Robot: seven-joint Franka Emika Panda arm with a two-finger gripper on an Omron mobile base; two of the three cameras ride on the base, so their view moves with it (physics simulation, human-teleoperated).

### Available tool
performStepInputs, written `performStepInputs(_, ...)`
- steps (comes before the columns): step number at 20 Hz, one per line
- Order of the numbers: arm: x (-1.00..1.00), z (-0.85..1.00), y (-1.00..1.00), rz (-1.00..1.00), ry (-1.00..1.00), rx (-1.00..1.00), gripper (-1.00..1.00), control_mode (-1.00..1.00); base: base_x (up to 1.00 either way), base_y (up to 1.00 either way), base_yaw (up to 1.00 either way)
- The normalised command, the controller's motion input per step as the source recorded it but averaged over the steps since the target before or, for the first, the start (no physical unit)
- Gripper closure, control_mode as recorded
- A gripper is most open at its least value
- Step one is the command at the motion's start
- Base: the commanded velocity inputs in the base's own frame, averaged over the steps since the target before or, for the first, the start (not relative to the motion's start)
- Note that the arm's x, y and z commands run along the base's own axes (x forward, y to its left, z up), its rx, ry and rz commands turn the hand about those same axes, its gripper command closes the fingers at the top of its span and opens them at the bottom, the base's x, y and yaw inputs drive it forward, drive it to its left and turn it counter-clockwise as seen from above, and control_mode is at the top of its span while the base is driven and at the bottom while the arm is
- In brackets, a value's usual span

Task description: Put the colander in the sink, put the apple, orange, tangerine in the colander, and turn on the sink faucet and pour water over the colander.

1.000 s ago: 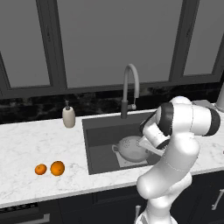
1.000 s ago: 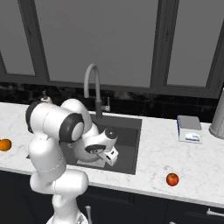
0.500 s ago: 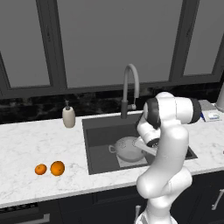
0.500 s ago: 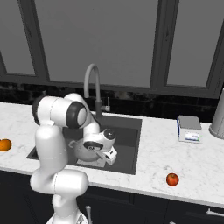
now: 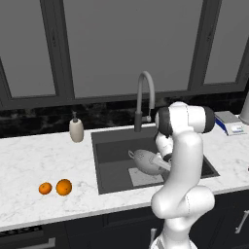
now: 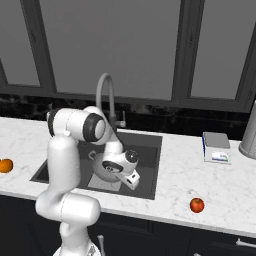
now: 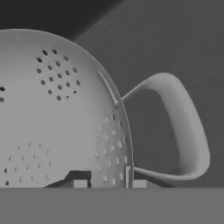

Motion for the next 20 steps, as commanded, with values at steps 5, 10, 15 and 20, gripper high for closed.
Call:
performStepInputs(5,-0.06,-0.02,0.00,0.00,0.00,0.00,1.00,-1.00,0.00,0.00,0.00)
performStepInputs(10,-0.33,0.20,0.31,0.00,-0.04,-0.03,1.00,-1.00,0.00,0.00,0.00)
performStepInputs(15,-0.45,0.13,0.32,0.00,0.00,-0.04,1.00,-1.00,0.00,0.00,0.00)
performStepInputs(20,-0.05,0.15,0.06,-0.01,0.00,-0.06,1.00,-1.00,0.00,0.00,0.00)
